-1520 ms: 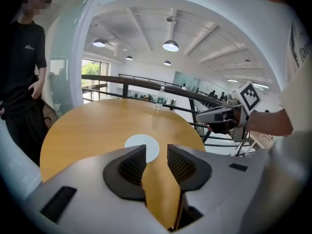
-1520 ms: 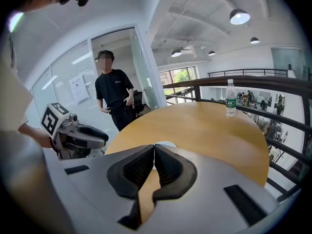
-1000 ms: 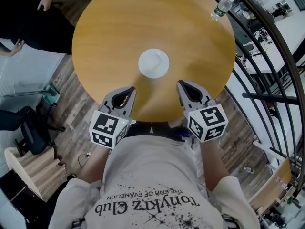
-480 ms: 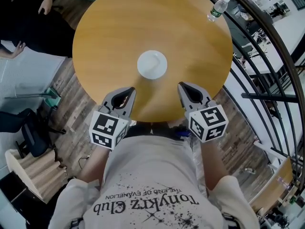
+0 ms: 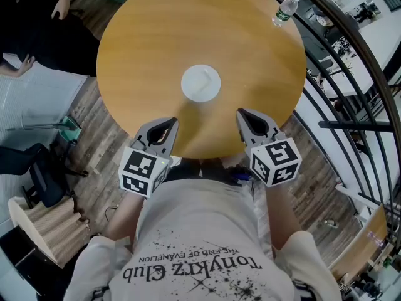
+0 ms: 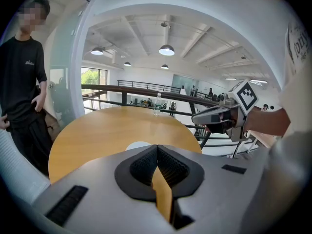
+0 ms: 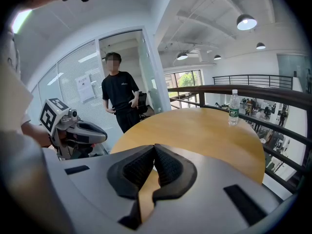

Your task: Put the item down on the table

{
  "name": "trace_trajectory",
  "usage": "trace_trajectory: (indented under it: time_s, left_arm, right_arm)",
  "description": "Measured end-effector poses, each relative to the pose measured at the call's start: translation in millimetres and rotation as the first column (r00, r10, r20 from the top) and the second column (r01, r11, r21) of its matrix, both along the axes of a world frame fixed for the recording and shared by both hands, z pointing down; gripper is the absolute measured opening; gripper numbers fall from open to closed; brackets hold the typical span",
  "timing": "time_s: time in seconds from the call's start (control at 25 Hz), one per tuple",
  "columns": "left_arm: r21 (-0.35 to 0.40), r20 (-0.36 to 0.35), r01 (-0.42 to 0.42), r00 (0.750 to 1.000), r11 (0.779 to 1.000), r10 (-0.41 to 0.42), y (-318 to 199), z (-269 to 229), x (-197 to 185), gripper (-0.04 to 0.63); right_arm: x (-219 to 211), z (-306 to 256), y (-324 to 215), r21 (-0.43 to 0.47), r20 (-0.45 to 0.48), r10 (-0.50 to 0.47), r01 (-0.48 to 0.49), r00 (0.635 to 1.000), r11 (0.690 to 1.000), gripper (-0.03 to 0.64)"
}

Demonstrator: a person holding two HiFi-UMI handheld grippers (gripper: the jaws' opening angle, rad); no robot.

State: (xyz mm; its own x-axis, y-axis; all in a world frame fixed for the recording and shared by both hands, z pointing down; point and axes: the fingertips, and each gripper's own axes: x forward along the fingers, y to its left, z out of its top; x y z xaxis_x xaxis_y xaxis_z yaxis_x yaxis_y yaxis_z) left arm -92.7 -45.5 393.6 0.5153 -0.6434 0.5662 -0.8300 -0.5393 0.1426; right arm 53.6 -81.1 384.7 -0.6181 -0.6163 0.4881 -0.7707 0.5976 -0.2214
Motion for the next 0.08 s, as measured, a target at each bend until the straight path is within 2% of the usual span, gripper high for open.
trace_trajectory:
  time_s: [0.08]
  left_arm:
    - [-0.002, 0.000, -0.002, 1.000, 1.000, 0.002, 3.3, 1.1, 1.1, 0.023]
  right_arm:
    - [1.8, 1.1, 3.5, -0.001, -0.001, 0.002, -0.002, 1.000, 1.000, 0.025]
